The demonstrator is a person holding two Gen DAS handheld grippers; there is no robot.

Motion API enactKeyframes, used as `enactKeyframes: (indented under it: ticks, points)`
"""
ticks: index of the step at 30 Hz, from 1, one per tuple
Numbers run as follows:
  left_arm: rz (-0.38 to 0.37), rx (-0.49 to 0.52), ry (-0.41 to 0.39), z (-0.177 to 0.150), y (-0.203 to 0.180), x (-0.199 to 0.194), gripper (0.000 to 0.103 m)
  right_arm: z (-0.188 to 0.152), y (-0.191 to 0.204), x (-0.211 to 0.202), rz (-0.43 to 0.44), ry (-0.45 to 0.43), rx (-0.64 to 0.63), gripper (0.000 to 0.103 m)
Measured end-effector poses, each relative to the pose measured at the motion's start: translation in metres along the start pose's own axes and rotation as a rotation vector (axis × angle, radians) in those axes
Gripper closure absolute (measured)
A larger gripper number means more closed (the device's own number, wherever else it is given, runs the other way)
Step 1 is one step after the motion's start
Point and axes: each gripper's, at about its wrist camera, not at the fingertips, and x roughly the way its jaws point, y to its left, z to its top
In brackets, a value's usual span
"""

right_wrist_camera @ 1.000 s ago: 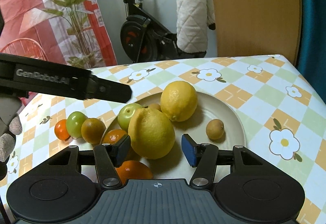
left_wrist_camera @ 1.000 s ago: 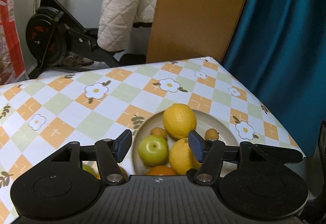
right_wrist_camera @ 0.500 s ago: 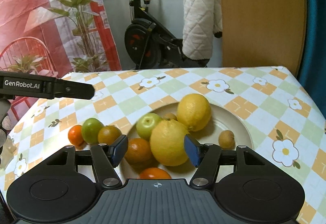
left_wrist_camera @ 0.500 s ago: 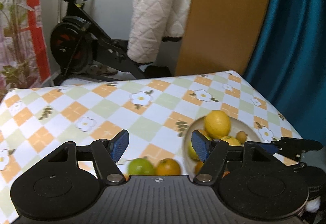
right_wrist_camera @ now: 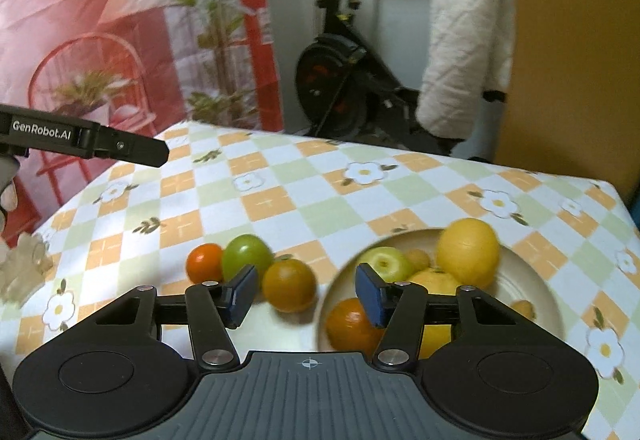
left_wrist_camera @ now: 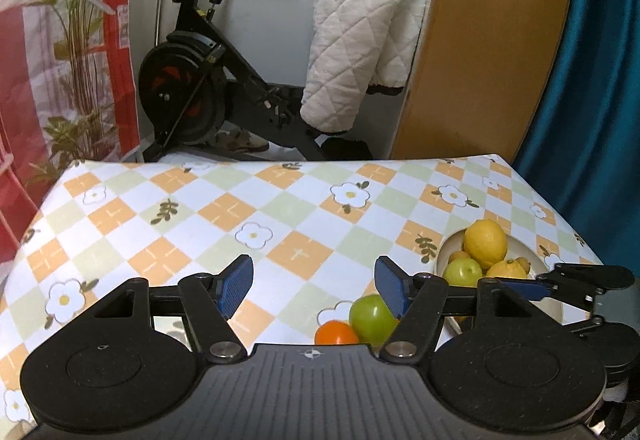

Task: Organize fruits
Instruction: 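Move the left gripper back toward the dull orange fruit, then close the left gripper on the dull orange fruit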

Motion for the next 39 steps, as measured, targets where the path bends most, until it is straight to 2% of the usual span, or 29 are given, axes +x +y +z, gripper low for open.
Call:
enactKeyframes:
  ticks: [8, 13, 17, 25, 28, 39]
  points:
    - [-0.051, -0.048, 0.031, -0.017, 0.001, 0.019, 0.035, 0.002, 0.018, 0.03, 0.0, 0.065, -0.152, 0.055]
    - [-0.075, -0.061, 0.047, -0.023, -0.002, 0.029, 0.041, 0.005, 0.018, 0.047, 0.005, 0.093, -0.197, 0.055]
    - [-0.085, -0.073, 0.056, -0.025, -0.003, 0.033, 0.041, 0.007, 0.022, 0.061, 0.016, 0.114, -0.225, 0.055]
    - [-0.11, -0.075, 0.074, -0.032, -0.007, 0.036, 0.042, -0.001, 0.024, 0.065, 0.053, 0.149, -0.197, 0.053]
    - [-0.125, -0.066, 0.087, -0.036, -0.009, 0.037, 0.045, -0.005, 0.025, 0.057, 0.07, 0.143, -0.178, 0.055]
    - [-0.179, -0.052, 0.143, -0.055, -0.017, 0.041, 0.045, -0.021, 0.032, 0.04, 0.094, 0.105, -0.133, 0.056]
